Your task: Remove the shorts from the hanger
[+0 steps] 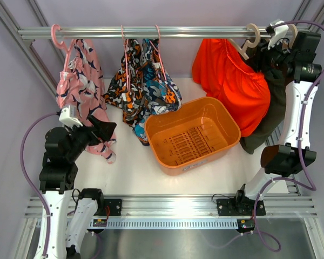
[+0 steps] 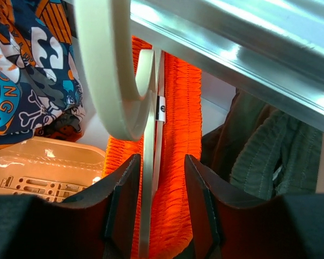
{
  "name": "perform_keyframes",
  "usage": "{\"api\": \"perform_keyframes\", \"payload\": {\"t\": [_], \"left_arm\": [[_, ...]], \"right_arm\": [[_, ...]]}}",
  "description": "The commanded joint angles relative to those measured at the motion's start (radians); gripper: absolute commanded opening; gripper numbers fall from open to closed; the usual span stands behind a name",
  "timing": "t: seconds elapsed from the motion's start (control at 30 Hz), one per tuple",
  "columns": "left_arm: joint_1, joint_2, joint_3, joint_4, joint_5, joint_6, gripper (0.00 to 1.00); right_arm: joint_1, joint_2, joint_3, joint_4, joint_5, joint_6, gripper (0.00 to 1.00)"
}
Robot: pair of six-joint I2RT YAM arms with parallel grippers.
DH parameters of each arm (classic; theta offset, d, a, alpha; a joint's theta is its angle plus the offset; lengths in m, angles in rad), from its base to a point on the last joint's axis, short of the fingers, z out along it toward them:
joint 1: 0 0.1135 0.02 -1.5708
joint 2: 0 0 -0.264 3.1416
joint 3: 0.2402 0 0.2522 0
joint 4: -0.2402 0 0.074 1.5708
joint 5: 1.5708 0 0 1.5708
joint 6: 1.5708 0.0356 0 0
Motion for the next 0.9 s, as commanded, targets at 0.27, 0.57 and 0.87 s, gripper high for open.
{"api": "perform_keyframes", "payload": {"t": [0.27,0.57,0.87], "left_arm": [[-0.003,0.001,-0.016,0.082,0.037,-0.021,0.99],[-0.003,0.003,-0.03,0.108,0.051,-0.042,0.99],[-0.003,-0.002,-0.03,0.107,0.068,-0.047,0.99]], "right_arm": [[0.002,0.0,-0.076,0.134,-0.076,0.055,0.3],[0.002,-0.066,-0.137,0.237,-0.076,0.124,0.04],[0.002,-0.152,-0.113,0.376,-0.067,0.259,0.0]]}}
